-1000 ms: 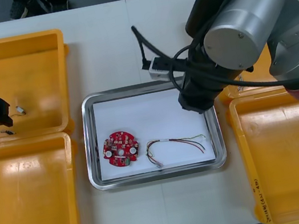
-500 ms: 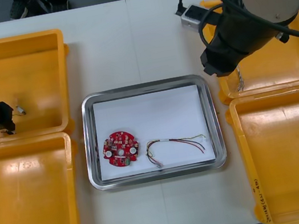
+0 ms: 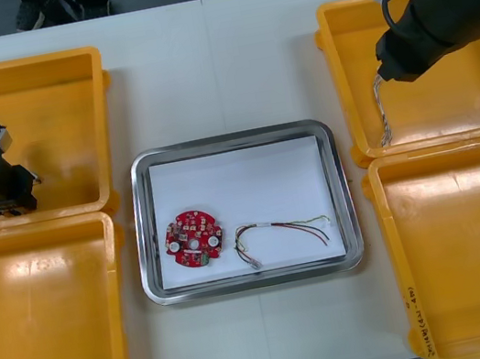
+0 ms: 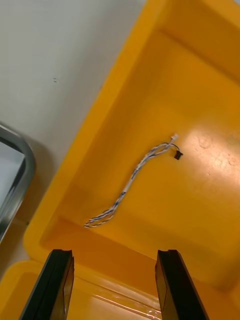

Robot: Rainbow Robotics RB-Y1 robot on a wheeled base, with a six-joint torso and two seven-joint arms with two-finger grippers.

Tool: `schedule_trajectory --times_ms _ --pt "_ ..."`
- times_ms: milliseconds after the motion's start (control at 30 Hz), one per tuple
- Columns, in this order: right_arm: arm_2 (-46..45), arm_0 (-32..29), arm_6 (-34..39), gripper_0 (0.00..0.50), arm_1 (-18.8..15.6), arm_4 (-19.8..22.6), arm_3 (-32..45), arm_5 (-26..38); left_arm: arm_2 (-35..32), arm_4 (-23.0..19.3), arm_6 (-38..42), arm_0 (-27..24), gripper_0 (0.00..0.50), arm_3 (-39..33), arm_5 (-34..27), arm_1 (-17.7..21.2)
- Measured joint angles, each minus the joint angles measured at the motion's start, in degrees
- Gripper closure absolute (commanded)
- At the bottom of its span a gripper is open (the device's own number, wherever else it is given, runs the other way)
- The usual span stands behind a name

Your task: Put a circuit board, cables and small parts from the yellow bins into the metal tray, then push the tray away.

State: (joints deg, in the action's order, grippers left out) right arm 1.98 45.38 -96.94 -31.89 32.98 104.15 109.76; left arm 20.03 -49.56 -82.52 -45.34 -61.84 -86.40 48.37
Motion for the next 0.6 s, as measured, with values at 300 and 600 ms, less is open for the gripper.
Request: schedule_trajectory --times_ms 300,600 --pt "-2.55 -0.05 0.00 0.025 -0.01 -1.92 -6.23 0.00 1.07 -0.98 -0.58 -0.38 0.000 1.24 0.01 0.11" --pt "-2.55 -0.17 0.01 0.027 -0.01 -2.68 -11.62 -2.41 1.65 -1.72 -0.58 -0.90 0.429 2.04 0.33 0.13"
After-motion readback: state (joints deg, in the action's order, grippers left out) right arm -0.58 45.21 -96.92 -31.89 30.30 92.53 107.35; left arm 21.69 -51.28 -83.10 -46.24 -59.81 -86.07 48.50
